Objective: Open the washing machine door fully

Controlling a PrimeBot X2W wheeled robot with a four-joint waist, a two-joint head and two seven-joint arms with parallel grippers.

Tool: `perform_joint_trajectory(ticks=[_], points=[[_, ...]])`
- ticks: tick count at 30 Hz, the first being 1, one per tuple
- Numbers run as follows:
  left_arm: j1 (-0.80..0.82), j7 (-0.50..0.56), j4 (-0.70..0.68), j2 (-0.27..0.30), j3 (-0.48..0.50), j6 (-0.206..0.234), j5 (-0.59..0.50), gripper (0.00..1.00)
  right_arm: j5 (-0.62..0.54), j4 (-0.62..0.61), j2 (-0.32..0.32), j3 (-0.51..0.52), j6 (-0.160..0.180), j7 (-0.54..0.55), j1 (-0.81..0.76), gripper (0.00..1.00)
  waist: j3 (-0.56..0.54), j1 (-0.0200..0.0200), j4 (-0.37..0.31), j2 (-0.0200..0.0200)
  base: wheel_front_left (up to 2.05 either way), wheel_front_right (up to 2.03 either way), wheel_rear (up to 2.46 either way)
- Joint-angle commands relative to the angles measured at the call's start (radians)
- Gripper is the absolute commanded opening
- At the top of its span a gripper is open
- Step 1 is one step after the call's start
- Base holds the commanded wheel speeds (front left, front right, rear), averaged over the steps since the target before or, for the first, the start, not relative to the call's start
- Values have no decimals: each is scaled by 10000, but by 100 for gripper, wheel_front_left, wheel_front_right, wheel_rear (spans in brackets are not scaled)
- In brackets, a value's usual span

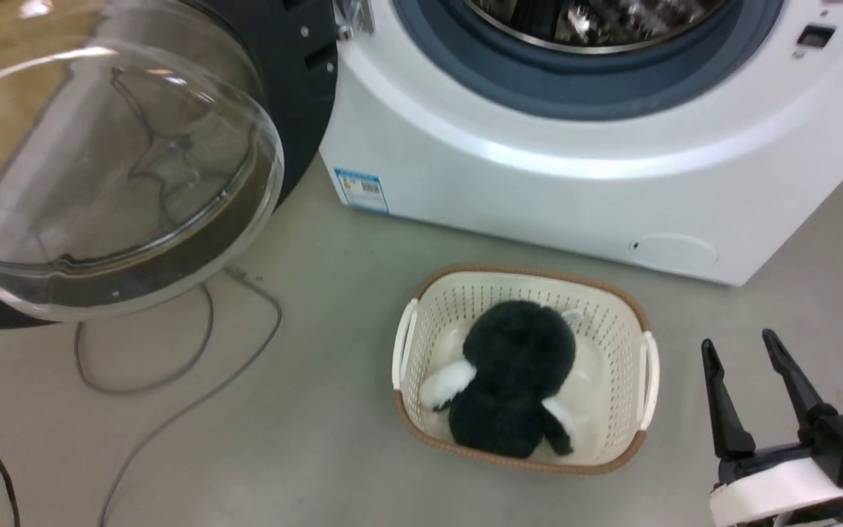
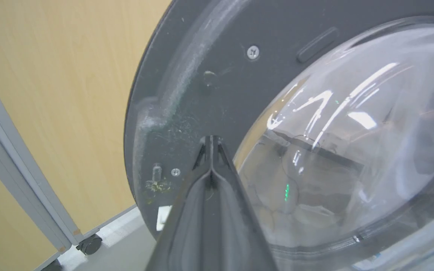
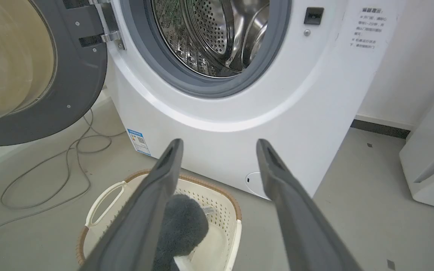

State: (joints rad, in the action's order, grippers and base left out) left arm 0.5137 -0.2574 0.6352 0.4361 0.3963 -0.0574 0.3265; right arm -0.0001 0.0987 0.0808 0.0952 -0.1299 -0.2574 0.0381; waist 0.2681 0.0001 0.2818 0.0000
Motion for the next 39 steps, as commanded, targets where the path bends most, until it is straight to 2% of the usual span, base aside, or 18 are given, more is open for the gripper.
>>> perform_joint_trajectory(ticks=[1,8,16,23,24,25,39], points=[[-254,-44,-315,-126,54,-108,-141,0,24,-69,-72,37,-8,-44,-166,100,-353,-1,-44,0,0,0,0],[-1505,-44,-2650,-1027,129,-482,-864,0,83,-533,-224,343,-8,-44,-303,100,-1224,-1,-295,0,0,0,0],[-3278,-44,-5108,-2305,-662,-693,-1513,0,336,-1368,-300,467,-8,-44,-629,100,-2118,-1,-962,0,0,0,0],[-4414,-44,-6223,-3051,-1471,-719,-1968,0,736,-1577,-304,330,-8,-44,-873,100,-2437,-1,-1626,0,0,0,0],[-4533,-44,-6329,-3123,-1478,-720,-2014,46,760,-1584,-304,307,-8,-44,-898,100,-2481,-1,-1731,0,0,0,0],[-4658,-44,-6418,-3220,-1473,-718,-1990,100,787,-1586,-304,283,-8,-44,-926,100,-2521,-1,-1844,0,0,0,0],[-6031,-44,-6559,-3753,-2077,-725,-2087,100,1230,-1560,-305,-54,-8,-44,-1380,100,-2697,-1,-3118,0,0,0,0]])
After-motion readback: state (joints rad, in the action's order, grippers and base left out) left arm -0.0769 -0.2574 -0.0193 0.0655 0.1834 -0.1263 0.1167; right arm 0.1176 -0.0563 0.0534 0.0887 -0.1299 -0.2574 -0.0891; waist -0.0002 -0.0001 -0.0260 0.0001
